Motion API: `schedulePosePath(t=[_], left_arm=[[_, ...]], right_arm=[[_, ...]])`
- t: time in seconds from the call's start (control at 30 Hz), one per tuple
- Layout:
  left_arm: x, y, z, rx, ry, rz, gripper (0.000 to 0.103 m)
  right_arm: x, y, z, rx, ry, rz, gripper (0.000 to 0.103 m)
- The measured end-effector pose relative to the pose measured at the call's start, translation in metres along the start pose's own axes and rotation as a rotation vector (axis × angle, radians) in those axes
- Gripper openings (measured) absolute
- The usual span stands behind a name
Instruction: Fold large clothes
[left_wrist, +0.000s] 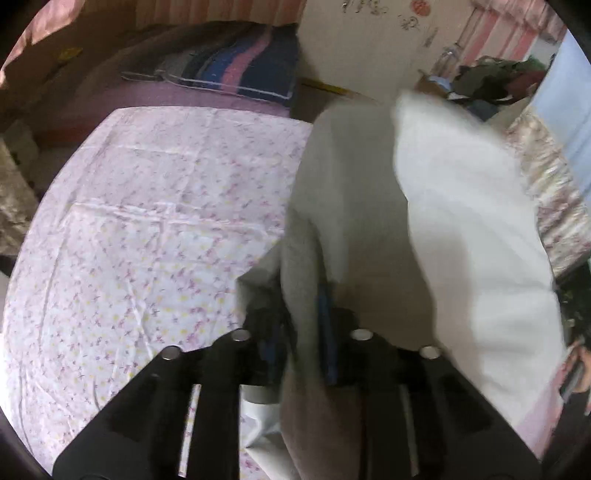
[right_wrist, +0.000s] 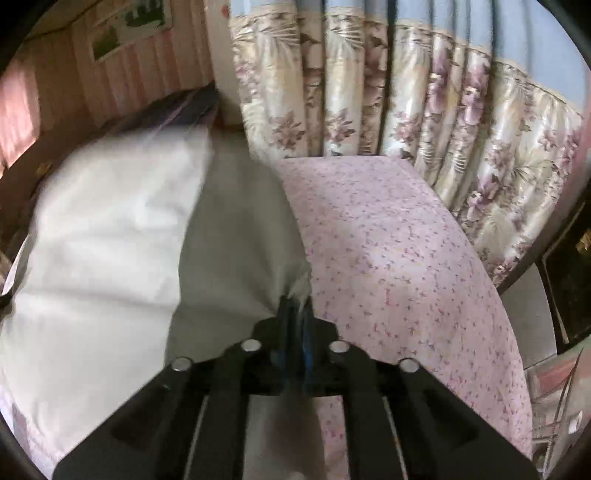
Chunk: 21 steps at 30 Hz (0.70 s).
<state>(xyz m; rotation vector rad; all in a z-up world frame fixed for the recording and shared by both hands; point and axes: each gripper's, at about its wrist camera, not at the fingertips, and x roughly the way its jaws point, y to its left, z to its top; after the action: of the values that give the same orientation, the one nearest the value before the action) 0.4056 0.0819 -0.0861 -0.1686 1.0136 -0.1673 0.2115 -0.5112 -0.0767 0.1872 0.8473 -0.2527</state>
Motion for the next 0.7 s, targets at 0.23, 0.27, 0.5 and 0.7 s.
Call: schedulePosePath(t=[0.23,0.27,0.5,0.7], left_arm=[[-0.08,0.008,-0.019,0.034,-0.145,0.109,0.093],[-0.089,0.004,-0.022,0.033,-0.145,0.082,0.094],[-0.089,-0.036,-0.067,0.089,-0.096,-0.092,0.097],[-0.071,-0.073,-0.083,0.201,-0.114,-0.013,0.023]], right_arm=[[-0.053,-0.029,0.002,0.049,-0.119,0.075,0.062],[-0.054,-0.029,-0.003,0.046,-0.114,0.093,0.062],[-0.029,-0.023,-0.047,0.049,-0.019,0.183,0.06],[-0.059,0.018,-0.06,-0.121,-0.14,0.162,0.003]])
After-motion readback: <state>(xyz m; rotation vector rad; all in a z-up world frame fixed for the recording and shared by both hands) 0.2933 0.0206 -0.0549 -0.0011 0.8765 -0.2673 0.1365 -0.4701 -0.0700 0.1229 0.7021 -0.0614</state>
